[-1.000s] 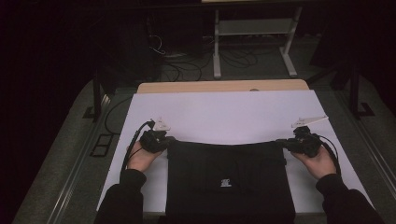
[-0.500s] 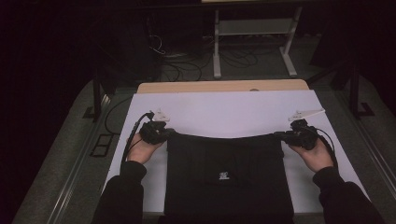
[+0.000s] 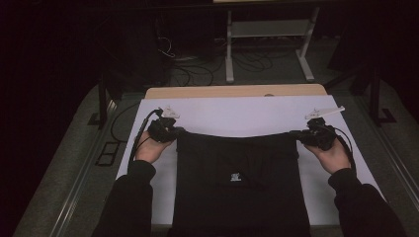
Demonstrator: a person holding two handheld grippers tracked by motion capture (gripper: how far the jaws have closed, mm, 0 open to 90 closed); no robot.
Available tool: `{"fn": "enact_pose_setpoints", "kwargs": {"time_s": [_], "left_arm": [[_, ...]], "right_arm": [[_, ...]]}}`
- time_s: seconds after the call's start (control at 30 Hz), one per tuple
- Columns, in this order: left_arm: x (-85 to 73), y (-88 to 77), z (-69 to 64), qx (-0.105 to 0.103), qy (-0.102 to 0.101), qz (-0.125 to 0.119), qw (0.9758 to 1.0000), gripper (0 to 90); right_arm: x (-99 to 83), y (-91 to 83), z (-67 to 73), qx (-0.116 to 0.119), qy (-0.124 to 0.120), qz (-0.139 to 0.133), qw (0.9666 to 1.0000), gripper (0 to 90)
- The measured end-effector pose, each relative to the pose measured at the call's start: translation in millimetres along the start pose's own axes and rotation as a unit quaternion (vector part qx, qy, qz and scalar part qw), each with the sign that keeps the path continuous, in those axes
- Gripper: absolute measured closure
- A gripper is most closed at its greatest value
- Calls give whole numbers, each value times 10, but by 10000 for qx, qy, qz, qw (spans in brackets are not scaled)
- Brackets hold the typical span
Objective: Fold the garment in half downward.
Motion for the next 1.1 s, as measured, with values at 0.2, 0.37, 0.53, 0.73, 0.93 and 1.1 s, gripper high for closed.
{"fn": "enact_pose_setpoints", "kwargs": {"time_s": [0.2,0.37,0.53,0.73,0.93,1.1], "left_arm": [[51,42,62,47,-30,28,10000,863],[116,10,126,125,-30,17,9999,863],[232,-50,184,214,-50,-95,9997,863],[351,-65,243,274,-52,-120,9995,862],[457,7,283,339,1,114,9994,862],[575,-7,301,393,18,94,9992,862]], "right_arm": [[87,24,-40,-57,0,71,10000,847],[186,0,-69,-72,41,62,9999,847],[303,-56,-117,-164,78,-11,9998,847],[449,-77,-181,-255,68,-4,9997,847],[577,-66,-222,-353,64,21,9994,847],[668,-31,-266,-464,97,106,9988,847]]}}
Point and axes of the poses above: each handheld gripper's, and its own axes: y roughly forward along the jaws, x roughly out of its top, z roughly to its left, the point moved 4 cm from there along y, roughly forward along the jaws, and after that the axes turned 11 degrees about x, right-handed, at the moved point
